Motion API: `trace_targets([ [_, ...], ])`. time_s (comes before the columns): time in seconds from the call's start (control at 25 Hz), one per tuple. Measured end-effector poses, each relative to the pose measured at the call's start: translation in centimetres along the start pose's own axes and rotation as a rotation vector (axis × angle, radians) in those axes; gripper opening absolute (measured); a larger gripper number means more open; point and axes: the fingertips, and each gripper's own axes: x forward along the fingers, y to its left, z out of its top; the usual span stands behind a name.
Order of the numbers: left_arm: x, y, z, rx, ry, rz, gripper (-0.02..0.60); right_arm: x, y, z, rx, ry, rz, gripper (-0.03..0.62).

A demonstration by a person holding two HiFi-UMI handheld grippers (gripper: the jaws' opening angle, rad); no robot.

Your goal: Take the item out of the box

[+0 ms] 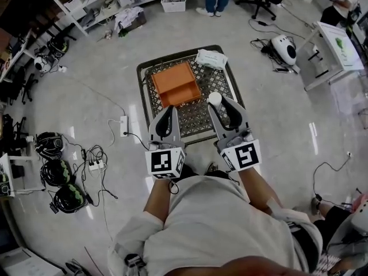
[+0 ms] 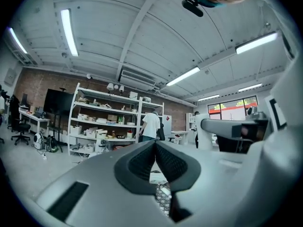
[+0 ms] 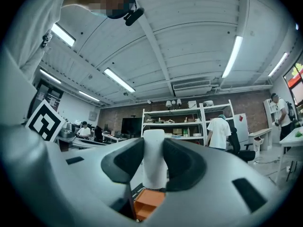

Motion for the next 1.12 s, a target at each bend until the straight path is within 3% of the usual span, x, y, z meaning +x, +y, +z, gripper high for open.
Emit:
trace_targets([
  [0.2, 0.4, -1.0, 0.3, -0.002, -0.014, 0.004, 0.009, -0.5, -0.7, 0.9, -0.070, -0.037, -0.028, 0.127],
  [0.6, 1.3, -2.2, 2.5, 0.026, -0.068, -0.017, 0.009, -0.1, -1.2, 2.7, -0.067, -0.080, -0.032, 0.126],
  [1.12, 0.4, -1.9, 1.8, 0.025, -0.058, -0.009, 0.009, 0.4, -0.2, 1.8, -0.059, -0.054, -0.012, 0.124],
])
